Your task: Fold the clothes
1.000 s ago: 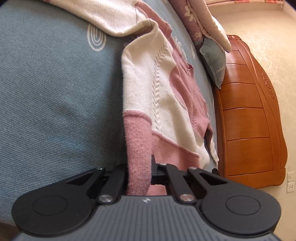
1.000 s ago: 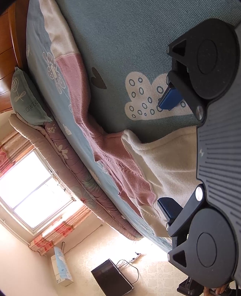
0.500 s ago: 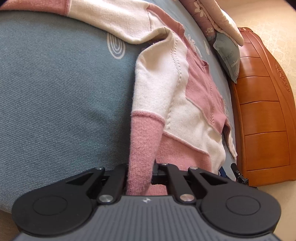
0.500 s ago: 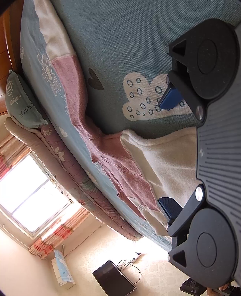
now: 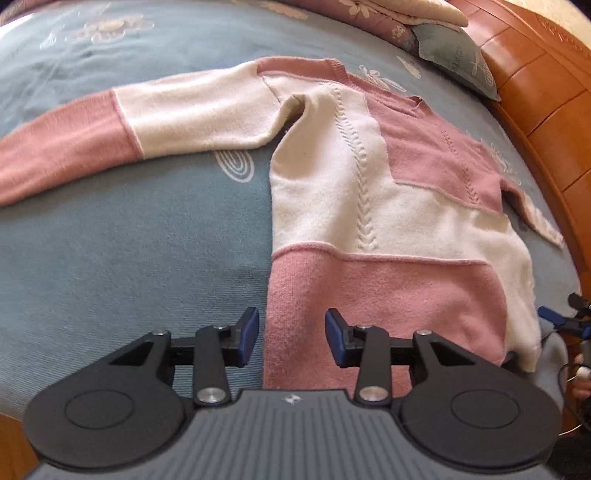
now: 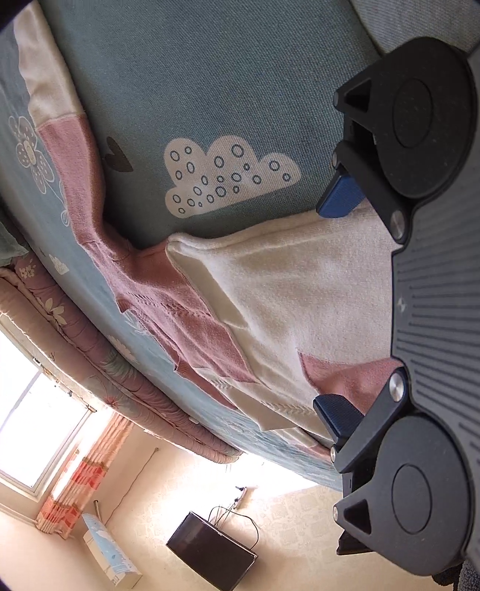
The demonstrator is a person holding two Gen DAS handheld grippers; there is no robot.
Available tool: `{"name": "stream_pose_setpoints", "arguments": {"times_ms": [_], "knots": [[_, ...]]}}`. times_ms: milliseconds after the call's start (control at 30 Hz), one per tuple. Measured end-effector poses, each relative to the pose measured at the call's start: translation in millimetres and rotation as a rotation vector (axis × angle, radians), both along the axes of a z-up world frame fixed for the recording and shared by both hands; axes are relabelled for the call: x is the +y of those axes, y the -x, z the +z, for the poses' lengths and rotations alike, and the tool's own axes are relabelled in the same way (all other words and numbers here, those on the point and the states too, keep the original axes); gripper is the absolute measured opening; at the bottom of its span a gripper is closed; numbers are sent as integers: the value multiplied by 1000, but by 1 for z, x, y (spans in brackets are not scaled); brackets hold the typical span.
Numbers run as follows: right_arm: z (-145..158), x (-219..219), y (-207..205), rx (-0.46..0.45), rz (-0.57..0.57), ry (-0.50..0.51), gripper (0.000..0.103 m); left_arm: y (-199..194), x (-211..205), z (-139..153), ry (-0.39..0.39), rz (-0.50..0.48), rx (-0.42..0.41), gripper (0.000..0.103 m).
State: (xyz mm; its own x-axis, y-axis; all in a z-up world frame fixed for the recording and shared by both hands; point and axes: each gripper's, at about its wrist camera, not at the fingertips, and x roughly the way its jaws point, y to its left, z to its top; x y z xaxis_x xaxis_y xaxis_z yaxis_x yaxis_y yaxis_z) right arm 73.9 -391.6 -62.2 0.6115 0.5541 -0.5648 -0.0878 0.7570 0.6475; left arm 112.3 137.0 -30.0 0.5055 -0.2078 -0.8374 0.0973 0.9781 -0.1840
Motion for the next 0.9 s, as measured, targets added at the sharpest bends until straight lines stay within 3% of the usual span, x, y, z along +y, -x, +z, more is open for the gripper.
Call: {"name": "stream_pose_setpoints", "arguments": {"times_ms": [100,200,267,400,600,733,900], "knots": [[22,21,9,-46,43,273,103,10,-27,21,-112,-108,-96,54],[32,59,19,-102,188,592,103,11,-64,26,-111,-234,-138,66],[31,87,28,-150,312,751,103,11,-89,24,-97,-310,-145,66],[11,123,42,-179,496,953,103,13,-139,11,-75,-426,-142,66],[-25,142,46,-176,501,1279,103,23,-168,7,-40,-473,-140,66],[-18,142,49,-269,431,1383,103,30,-176,9,-22,-482,-145,66],[27,135,58,-418,329,1259,103,36,-175,11,-34,-480,-149,66]]}}
